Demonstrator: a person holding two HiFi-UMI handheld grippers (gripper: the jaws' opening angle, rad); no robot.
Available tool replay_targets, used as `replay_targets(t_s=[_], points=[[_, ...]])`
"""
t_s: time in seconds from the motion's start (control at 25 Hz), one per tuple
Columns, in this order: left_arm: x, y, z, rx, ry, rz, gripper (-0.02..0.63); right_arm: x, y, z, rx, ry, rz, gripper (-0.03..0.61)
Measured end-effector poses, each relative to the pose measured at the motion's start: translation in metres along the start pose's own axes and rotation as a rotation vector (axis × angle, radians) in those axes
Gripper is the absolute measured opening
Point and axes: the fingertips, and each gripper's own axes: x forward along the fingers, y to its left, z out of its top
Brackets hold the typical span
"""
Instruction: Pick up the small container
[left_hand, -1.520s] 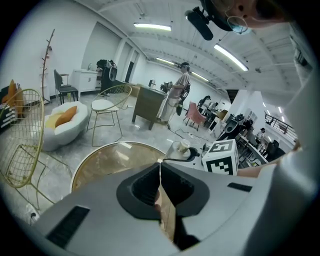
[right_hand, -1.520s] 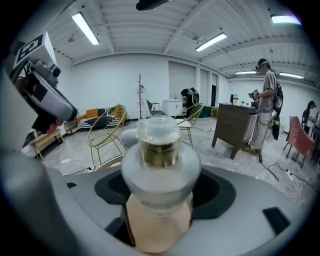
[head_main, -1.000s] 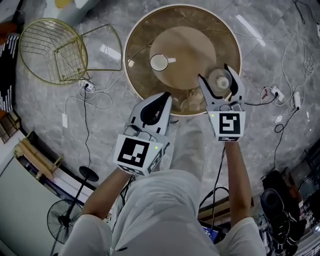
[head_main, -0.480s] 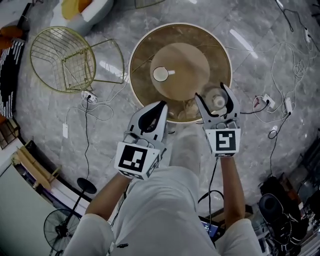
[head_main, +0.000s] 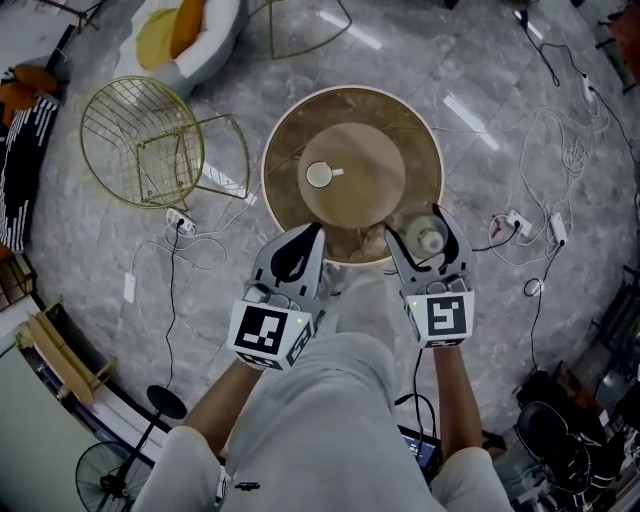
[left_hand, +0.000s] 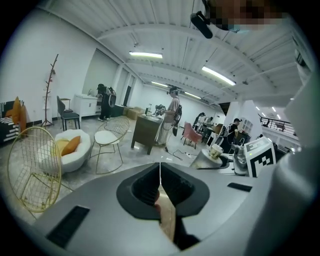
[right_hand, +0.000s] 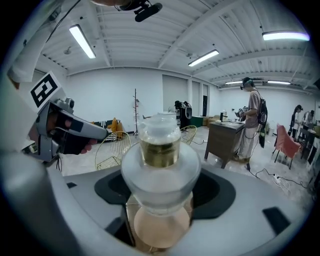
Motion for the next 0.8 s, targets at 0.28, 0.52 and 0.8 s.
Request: replay_targets(t_s=[0.28,0.52,0.8], points=[[-0.030,-0.010,0.022,0.046,-0.049,0.000,0.024,-0.041,0.010,0.026,0.015,-0.017,-0.022,0.337],[-0.056,-0.022,0.032,0.052,-0.087,-0.011,0.024,-0.075,0.015,0.042,0.017,-0.041,-0.053,0.337],[-0.073,-0.039,0.046,0.088,-0.117,-0.066,0.025,-0.107,0.013,0.060,0.046,-0.067,-0.099,0.337]])
